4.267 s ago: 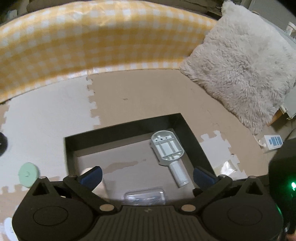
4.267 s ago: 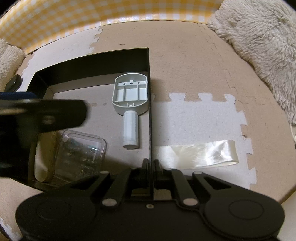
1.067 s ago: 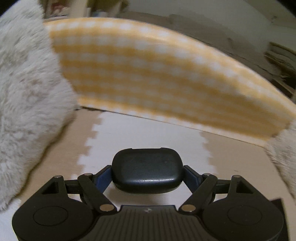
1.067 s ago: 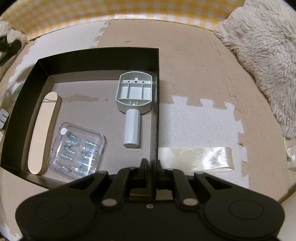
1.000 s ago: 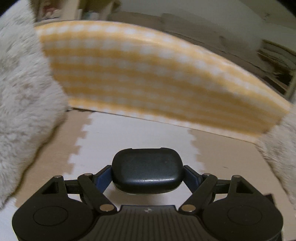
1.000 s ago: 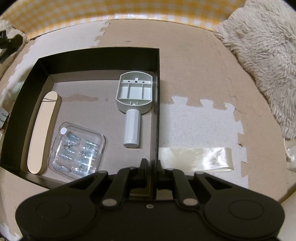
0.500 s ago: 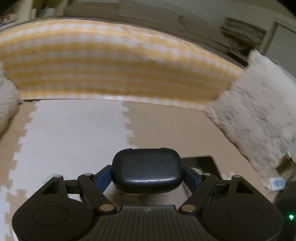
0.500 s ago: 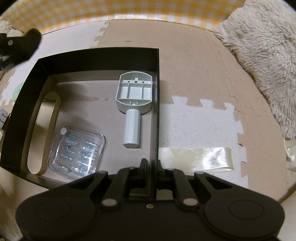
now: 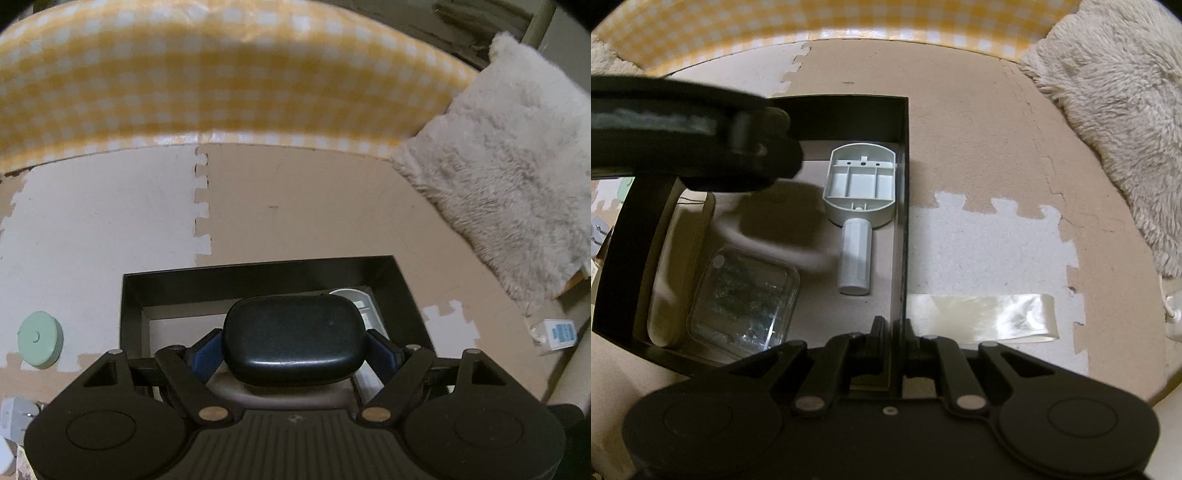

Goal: Organize rigid objects
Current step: 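Carry the black earbud case into the black box and release it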

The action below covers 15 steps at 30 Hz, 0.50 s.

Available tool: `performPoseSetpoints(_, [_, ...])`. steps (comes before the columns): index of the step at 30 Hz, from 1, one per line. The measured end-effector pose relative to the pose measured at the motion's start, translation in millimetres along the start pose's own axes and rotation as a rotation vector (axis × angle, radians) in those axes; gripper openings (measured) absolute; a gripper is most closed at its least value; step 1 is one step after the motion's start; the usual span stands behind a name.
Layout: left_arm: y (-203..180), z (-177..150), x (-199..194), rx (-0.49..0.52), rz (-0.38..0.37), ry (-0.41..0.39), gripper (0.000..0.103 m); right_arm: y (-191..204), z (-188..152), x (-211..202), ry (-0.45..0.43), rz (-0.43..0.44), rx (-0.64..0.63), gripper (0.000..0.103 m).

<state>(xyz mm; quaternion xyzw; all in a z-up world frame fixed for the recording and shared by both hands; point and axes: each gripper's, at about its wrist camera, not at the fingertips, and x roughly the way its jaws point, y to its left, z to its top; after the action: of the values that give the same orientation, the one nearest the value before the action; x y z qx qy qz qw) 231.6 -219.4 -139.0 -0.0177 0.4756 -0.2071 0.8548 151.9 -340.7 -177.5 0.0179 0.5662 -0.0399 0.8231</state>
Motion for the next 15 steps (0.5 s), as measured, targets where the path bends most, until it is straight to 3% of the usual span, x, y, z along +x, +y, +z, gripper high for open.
performPoseSetpoints(15, [2,4,41,-0.060,0.076,0.031,0.081,-3,0,1,-0.002,0.011,0.009,0.010])
